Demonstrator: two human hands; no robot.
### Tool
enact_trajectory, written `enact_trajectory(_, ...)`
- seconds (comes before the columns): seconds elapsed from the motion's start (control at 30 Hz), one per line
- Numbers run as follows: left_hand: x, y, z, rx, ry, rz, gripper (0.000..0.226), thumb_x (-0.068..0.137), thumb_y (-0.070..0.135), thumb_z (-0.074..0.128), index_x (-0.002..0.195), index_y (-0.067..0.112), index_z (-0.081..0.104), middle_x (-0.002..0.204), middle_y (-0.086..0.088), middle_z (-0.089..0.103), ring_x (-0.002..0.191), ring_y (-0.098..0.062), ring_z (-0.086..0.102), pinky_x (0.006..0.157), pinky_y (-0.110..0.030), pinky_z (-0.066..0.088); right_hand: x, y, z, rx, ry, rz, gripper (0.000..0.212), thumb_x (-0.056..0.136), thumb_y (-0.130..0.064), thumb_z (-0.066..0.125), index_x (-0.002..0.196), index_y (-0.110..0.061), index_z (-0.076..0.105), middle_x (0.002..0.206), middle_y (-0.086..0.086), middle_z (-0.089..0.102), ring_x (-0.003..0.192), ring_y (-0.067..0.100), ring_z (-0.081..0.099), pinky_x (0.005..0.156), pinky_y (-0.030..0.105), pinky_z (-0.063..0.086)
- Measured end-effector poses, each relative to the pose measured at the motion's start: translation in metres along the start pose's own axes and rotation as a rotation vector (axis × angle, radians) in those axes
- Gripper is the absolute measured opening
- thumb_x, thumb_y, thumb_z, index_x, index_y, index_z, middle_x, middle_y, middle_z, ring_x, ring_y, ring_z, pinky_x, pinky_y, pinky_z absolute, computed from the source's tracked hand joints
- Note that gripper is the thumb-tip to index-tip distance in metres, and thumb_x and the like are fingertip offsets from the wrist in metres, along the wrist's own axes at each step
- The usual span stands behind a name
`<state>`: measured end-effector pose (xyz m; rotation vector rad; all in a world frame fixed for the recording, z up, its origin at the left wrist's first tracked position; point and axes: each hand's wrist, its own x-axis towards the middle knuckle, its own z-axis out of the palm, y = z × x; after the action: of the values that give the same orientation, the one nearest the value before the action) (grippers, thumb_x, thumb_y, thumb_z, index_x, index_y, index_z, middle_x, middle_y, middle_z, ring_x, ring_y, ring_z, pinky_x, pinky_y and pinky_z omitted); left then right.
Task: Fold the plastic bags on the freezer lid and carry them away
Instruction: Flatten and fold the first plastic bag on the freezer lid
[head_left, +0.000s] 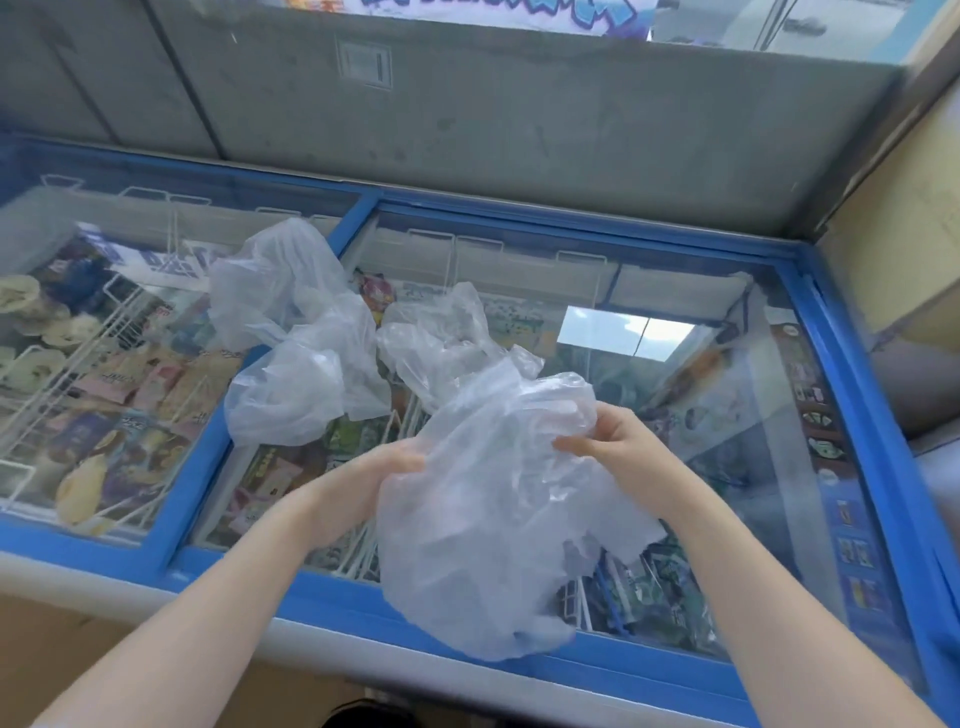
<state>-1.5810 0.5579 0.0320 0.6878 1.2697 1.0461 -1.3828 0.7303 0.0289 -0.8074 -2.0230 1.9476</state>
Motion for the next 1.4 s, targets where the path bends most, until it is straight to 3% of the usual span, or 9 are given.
enact_trajectory(0.23, 0.026, 0.006, -0.008, 0.396, 0.316, 0.086, 0.029, 0.088, 0.040, 0.059, 0.096, 0.012, 0.060, 0.086, -0.002, 0.064, 0.076, -0.021, 0.057, 0.075, -0.035, 0.044, 0.019, -0.010, 0.042, -0.286, -0.099, -0.131, 0.025, 0.082, -0.014, 0.071, 0.096, -0.035, 0.067, 0.091, -0.022, 0.070, 0.089, -0.002, 0.065, 0.081, 0.020, 0.052)
enact_trajectory(0.47, 0.000, -0.002, -0.044, -0.152, 0.644, 0.349, 0.013, 0.086, 0.030, 0.056, 0.081, 0.019, 0.056, 0.081, -0.010, 0.054, 0.077, -0.025, 0.050, 0.076, -0.041, 0.045, 0.019, 0.024, -0.001, -0.721, -0.040, 0.258, 0.033, 0.085, -0.028, 0.065, 0.076, 0.002, 0.055, 0.064, 0.007, 0.052, 0.055, 0.015, 0.042, 0.055, 0.027, 0.033)
enact_trajectory(0.7, -0.001, -0.017, -0.075, -0.148, 0.763, 0.139, 0.017, 0.087, 0.025, 0.063, 0.090, 0.010, 0.058, 0.089, -0.008, 0.063, 0.085, -0.027, 0.060, 0.080, -0.043, 0.050, 0.019, 0.032, 0.001, 0.288, 0.233, 0.379, 0.016, 0.094, 0.000, 0.047, 0.096, -0.005, 0.062, 0.072, 0.005, 0.060, 0.049, 0.010, 0.046, 0.044, 0.018, 0.039)
enact_trajectory(0.8, -0.002, -0.007, -0.078, -0.285, 0.559, 0.022, 0.075, 0.066, 0.038, 0.081, 0.125, 0.005, 0.048, 0.120, -0.013, 0.060, 0.106, -0.033, 0.061, 0.092, -0.050, 0.048, 0.029, 0.019, 0.008, 0.066, 0.052, 0.473, 0.021, 0.094, -0.010, 0.049, 0.074, -0.010, 0.056, 0.064, 0.003, 0.049, 0.052, 0.011, 0.039, 0.050, 0.021, 0.028)
enact_trajectory(0.9, 0.007, -0.005, -0.080, -0.265, 0.629, 0.027, 0.045, 0.080, 0.026, 0.069, 0.114, -0.002, 0.056, 0.111, -0.018, 0.062, 0.095, -0.030, 0.062, 0.092, -0.047, 0.047, 0.036, 0.013, 0.011, 0.242, -0.004, 0.503, 0.010, 0.080, -0.012, 0.067, 0.087, -0.008, 0.063, 0.079, 0.004, 0.060, 0.072, 0.015, 0.055, 0.063, 0.022, 0.044)
enact_trajectory(1.0, 0.010, -0.007, -0.087, -0.301, 0.737, 0.065, 0.009, 0.087, 0.015, 0.061, 0.091, 0.007, 0.061, 0.091, -0.012, 0.066, 0.083, -0.027, 0.062, 0.085, -0.043, 0.048, 0.041, 0.017, 0.004, 0.932, 0.224, 0.336, 0.030, 0.058, -0.006, 0.080, 0.085, -0.008, 0.066, 0.067, 0.001, 0.061, 0.051, 0.009, 0.056, 0.049, 0.019, 0.050)
enact_trajectory(1.17, 0.012, -0.015, -0.091, -0.353, 0.771, 0.078, 0.009, 0.090, 0.015, 0.057, 0.089, 0.011, 0.065, 0.086, -0.008, 0.070, 0.083, -0.026, 0.065, 0.077, -0.038, 0.053, 0.044, 0.030, -0.004, 1.404, 0.820, 0.407, 0.007, 0.096, -0.013, 0.048, 0.090, -0.009, 0.051, 0.046, 0.000, 0.052, 0.034, 0.002, 0.048, 0.033, 0.011, 0.036)
enact_trajectory(1.27, 0.014, -0.017, -0.083, -0.341, 0.734, 0.087, 0.015, 0.091, 0.019, 0.056, 0.101, 0.010, 0.063, 0.096, -0.009, 0.069, 0.088, -0.025, 0.065, 0.082, -0.040, 0.052, 0.041, 0.035, 0.004, 0.814, 0.899, 0.512, 0.035, 0.096, -0.015, 0.050, 0.126, 0.002, 0.047, 0.098, 0.015, 0.061, 0.090, 0.018, 0.063, 0.069, 0.023, 0.056)
enact_trajectory(1.4, 0.017, -0.012, -0.075, -0.260, 0.644, 0.086, 0.043, 0.090, 0.024, 0.058, 0.130, 0.011, 0.047, 0.120, -0.008, 0.062, 0.106, -0.022, 0.061, 0.095, -0.042, 0.048, 0.035, 0.030, 0.032, -0.497, 0.718, 0.221, 0.047, 0.092, -0.032, 0.054, 0.134, -0.013, 0.046, 0.145, 0.007, 0.036, 0.136, 0.026, 0.029, 0.111, 0.042, 0.024)
